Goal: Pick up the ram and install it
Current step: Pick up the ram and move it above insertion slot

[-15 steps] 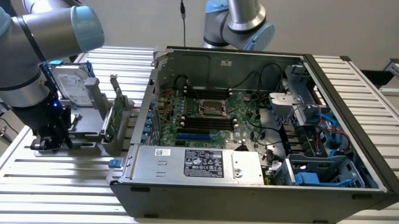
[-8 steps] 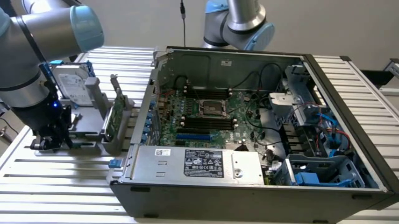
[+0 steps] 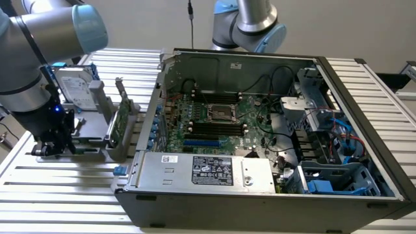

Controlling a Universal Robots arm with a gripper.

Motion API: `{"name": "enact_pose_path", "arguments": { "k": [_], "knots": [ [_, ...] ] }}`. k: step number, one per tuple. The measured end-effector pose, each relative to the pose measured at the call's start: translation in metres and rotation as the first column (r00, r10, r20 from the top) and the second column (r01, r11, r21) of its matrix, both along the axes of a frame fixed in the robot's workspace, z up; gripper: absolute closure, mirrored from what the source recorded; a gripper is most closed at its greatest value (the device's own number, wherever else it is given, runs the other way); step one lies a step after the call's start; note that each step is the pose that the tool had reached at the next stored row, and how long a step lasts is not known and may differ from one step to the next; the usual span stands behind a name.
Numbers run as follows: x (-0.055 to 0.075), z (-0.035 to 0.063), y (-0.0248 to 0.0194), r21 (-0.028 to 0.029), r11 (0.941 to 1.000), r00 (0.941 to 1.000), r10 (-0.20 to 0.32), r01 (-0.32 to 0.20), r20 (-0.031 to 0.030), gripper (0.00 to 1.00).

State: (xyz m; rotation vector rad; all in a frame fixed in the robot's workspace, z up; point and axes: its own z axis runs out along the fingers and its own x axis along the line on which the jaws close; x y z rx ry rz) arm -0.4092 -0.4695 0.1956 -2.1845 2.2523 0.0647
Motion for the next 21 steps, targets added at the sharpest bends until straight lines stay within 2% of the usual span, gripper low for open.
{"name": "enact_pose_path", "arguments": {
  "k": [5,11,15,21],
  "knots": [
    [0.000,0.0021,0.0000,0.0038,1.0000,1.0000,-0.001,0.001,-0.0002,0.86],
    [0.000,0.0084,-0.0001,0.0119,0.9999,1.0000,-0.001,0.001,0.0000,0.86],
    [0.000,0.0164,-0.0002,0.0166,0.9999,1.0000,-0.001,0.001,-0.0001,0.86],
    [0.000,0.0341,-0.0007,0.0262,0.9997,1.0000,-0.001,0.001,-0.0012,0.86]
  ]
}}
